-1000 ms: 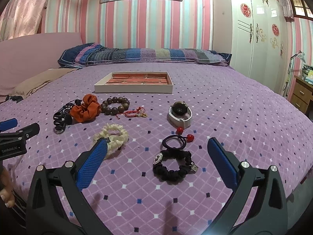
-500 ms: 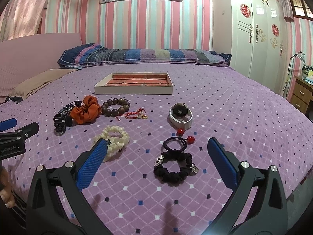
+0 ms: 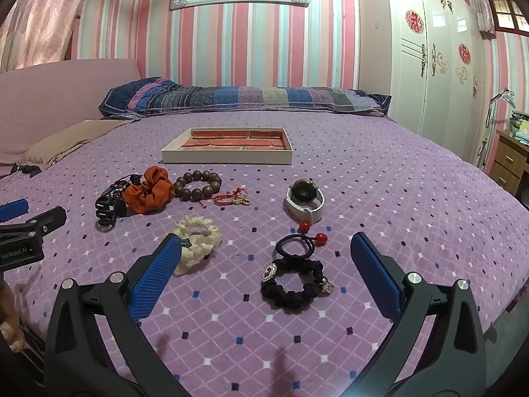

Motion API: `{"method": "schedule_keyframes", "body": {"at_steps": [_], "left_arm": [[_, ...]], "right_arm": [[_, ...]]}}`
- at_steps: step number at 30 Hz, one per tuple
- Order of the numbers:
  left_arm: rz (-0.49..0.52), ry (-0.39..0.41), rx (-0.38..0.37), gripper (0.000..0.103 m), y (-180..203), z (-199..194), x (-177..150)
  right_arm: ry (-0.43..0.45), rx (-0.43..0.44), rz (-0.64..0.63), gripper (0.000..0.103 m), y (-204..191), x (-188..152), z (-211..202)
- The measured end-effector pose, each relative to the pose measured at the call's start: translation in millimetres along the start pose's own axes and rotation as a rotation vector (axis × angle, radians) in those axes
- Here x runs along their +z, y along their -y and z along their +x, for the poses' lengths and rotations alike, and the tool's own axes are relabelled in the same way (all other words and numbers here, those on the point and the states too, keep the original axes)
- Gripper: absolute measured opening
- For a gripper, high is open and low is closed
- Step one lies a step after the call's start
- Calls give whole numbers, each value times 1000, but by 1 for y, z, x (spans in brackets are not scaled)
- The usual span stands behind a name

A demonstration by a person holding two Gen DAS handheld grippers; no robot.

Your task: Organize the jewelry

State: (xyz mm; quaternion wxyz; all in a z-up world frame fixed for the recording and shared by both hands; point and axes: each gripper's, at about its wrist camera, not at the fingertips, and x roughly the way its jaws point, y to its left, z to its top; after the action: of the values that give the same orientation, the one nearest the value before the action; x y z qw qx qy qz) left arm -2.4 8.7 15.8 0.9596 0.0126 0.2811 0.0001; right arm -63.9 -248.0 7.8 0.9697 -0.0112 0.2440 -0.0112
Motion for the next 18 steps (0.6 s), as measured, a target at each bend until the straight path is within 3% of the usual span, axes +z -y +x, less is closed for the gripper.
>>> {"method": "schedule_keyframes", "body": {"at_steps": [18], "left_arm": [[21, 41, -11, 99, 7, -30, 8]], "right_arm": [[33, -16, 5, 99, 3, 11, -19]]}}
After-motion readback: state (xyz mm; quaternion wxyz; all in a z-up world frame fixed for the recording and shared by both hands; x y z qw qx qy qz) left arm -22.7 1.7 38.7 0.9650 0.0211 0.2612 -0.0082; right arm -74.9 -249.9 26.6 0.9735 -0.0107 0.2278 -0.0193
